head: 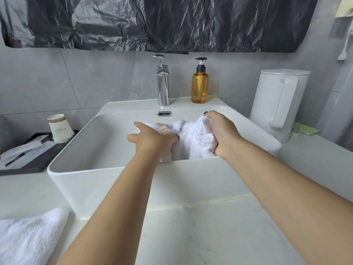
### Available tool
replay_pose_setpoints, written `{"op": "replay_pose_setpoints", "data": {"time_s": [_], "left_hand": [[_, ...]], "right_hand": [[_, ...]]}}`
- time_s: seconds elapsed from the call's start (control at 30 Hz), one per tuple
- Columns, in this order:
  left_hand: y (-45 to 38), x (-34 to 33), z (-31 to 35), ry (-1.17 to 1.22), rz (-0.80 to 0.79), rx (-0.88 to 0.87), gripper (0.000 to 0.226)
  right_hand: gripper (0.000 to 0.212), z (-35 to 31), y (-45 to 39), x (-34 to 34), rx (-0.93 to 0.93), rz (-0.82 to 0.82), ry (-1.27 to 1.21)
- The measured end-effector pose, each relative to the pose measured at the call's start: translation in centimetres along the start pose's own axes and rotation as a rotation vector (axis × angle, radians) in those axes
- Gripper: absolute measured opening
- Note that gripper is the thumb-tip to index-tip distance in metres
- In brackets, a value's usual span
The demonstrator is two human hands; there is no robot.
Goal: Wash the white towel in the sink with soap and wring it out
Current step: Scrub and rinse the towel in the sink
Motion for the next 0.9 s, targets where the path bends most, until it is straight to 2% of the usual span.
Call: {"op": "replay_pose_setpoints", "data": {"time_s": [0.1, 0.2, 0.27, 0.4, 0.47, 0.53, 0.63, 0.73, 0.8, 0.9], "left_hand": [[-0.6, 1.3, -0.3, 0.273, 0.079, -0.074, 0.061], [0.1, 2.8, -1.1, 0.587, 0.129, -0.046, 0.067], [0.4, 2.9, -1.1, 0.646, 0.056, -0.012, 0.047], [1.1, 0.6, -1.0, 0.569, -0.282, 0.141, 0.014], [1.1, -0.3, -0.6, 0.504, -0.334, 0.106, 0.016], [1.2, -0.5, -0.2, 0.492, -0.323, 0.057, 0.033], [1.4, 0.3, 0.4, 0.555, -0.286, -0.039, 0.017], [2.4, 0.3, 1.0, 0.687, -0.433, -0.068, 0.023], [3.1, 0.2, 1.4, 0.751, -0.522, -0.082, 0.027], [3.4, 0.6, 1.4, 0.775, -0.513, -0.117, 0.024]], "right_hand": [[0.025, 0.1, -0.1, 0.2, -0.004, 0.005, -0.003], [0.018, -0.3, 0.2, 0.1, 0.013, 0.002, 0.026], [0.016, -0.9, 0.5, 0.0, 0.072, 0.001, 0.083], [0.033, -3.1, 1.7, -0.6, 0.388, -0.004, 0.431], [0.035, -4.1, 3.1, -2.0, 0.562, -0.067, 0.716], [0.034, -4.4, 4.5, -3.4, 0.717, -0.104, 0.927], [0.022, -4.8, 6.4, -4.4, 0.888, -0.123, 1.008], [0.026, -5.2, 7.7, -6.1, 1.084, -0.114, 1.125], [0.028, -5.5, 7.6, -7.2, 1.097, -0.066, 1.193], [0.031, -5.9, 6.1, -7.7, 0.990, -0.037, 1.183]]}}
Point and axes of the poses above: each hand's wrist, its own y-axis away from the middle knuckle, its own x-axis out of the back of the hand, z = x × y, the point moved 8 cm from there along -y, towards the middle knuckle, and after that the axes turned 12 degrees about x, right-handed, at the moved point
